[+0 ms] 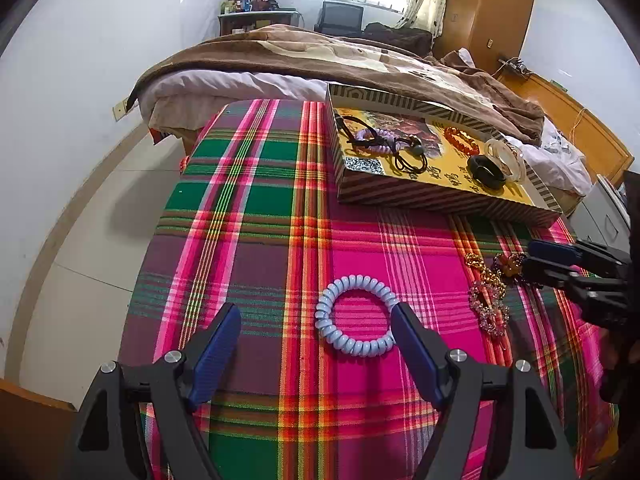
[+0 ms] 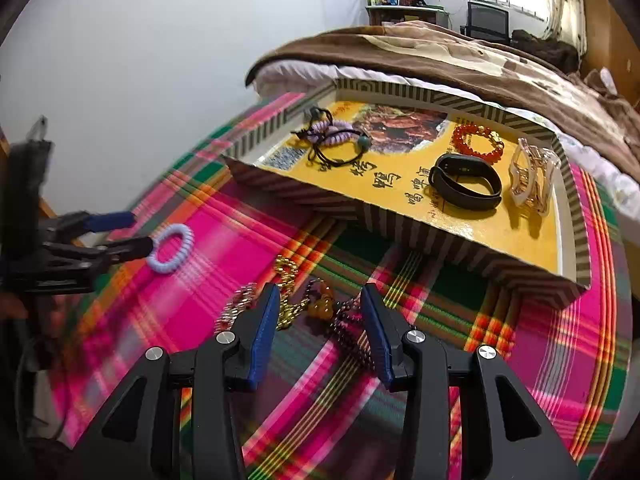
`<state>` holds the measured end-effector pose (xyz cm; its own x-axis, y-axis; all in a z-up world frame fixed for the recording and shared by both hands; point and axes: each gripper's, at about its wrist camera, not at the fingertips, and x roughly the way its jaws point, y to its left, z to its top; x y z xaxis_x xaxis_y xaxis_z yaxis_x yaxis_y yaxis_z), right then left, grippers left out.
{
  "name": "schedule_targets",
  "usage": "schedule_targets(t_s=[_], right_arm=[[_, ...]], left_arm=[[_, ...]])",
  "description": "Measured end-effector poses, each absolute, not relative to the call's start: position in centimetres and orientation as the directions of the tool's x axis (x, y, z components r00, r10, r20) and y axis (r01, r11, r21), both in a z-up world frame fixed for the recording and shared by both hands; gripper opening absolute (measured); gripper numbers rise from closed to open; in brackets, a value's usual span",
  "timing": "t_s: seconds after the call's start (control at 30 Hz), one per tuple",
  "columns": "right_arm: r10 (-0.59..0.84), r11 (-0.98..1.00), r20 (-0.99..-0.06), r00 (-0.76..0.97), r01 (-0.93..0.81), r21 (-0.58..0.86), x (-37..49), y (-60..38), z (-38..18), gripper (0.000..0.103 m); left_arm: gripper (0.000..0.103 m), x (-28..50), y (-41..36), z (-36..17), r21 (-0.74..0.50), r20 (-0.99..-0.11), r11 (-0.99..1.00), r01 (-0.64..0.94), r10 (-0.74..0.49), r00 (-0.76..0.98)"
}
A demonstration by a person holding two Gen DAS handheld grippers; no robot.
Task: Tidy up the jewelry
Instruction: 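Move both open tools back over the cloth toward the remaining jewelry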
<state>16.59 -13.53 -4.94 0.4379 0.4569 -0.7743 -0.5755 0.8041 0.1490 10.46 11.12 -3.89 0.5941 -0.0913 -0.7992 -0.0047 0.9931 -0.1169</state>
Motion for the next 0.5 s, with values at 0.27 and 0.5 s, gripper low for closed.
schedule_targets(t_s=[0.27, 0.5], right_arm=[[0.419, 0.798, -0.797, 0.435, -0.595, 0.094, 16.5, -12.8, -6.0, 0.043], [0.388, 0.804, -0.791, 0.473, -0.594, 0.04, 15.9, -12.8, -6.0, 0.014]], left_arm=[[0.078, 10.6, 11.4, -5.2, -0.127, -0.813, 0.992, 0.0, -0.104, 0.573], [0.083, 11.1, 11.0, -5.2, -0.107, -0.817, 0.994, 0.007, -0.091, 0.57]])
